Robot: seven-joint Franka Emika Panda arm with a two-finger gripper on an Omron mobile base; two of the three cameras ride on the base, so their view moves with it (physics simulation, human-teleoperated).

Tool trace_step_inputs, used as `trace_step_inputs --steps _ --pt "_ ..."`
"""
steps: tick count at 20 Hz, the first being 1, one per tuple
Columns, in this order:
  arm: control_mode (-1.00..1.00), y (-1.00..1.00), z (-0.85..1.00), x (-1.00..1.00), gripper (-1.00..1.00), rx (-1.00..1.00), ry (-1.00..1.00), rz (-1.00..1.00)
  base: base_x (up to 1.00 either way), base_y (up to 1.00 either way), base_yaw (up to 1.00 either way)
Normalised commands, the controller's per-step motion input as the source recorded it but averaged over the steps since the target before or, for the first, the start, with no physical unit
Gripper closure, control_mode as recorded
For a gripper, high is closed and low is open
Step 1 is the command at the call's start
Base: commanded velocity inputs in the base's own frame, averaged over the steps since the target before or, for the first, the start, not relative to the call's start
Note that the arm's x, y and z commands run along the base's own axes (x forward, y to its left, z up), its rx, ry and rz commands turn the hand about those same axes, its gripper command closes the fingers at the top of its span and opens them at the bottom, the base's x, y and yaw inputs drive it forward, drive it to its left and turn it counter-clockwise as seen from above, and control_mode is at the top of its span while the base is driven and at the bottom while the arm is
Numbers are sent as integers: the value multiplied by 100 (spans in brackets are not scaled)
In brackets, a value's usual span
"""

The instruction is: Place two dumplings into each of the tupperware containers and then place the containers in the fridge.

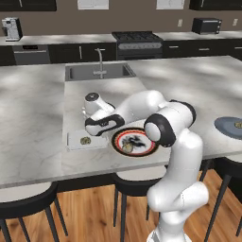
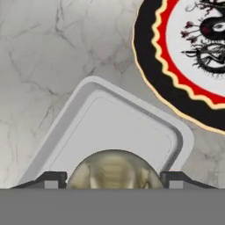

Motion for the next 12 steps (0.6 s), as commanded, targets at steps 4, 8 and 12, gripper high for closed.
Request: trace_step_inputs --steps 4,8,12 --pt "-100 0 -40 3 100 0 10 0 0 0 0" --pt "-100 -15 -48 15 100 0 9 0 0 0 0" --pt "-100 -19 -34 57 100 2 10 0 0 0 0"
